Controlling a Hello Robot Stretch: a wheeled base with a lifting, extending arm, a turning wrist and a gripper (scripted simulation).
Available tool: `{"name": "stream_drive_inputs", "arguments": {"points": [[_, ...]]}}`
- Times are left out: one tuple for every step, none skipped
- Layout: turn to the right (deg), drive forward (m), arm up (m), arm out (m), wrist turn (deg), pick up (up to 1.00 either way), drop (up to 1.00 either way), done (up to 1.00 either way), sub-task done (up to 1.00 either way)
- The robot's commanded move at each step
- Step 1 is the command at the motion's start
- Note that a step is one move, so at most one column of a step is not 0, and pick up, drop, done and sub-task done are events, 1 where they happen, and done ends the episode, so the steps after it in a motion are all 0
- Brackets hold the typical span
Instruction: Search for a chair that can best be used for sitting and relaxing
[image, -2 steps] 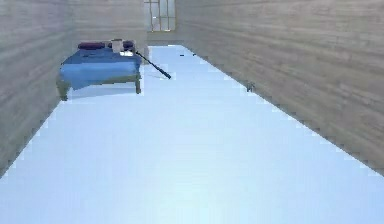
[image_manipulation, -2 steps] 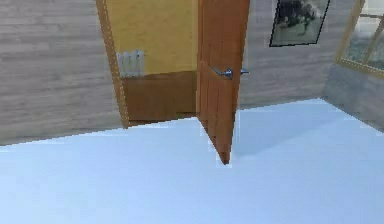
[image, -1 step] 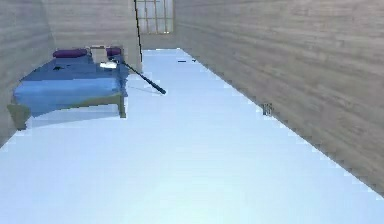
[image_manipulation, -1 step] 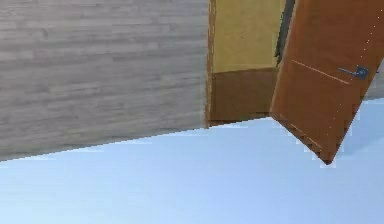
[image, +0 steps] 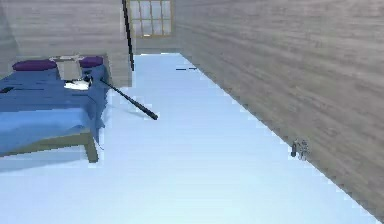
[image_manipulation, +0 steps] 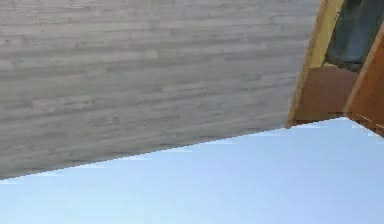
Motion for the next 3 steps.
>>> {"name": "stream_drive_inputs", "arguments": {"points": [[0.0, 1.00, 0.00, 0.00, 0.0, 0.00, 0.00, 0.00, 0.00], [0.0, 1.00, 0.00, 0.00, 0.0, 0.00, 0.00, 0.00, 0.00], [3.0, 0.00, 0.00, 0.00, 0.0, 0.00, 0.00, 0.00, 0.00]]}}
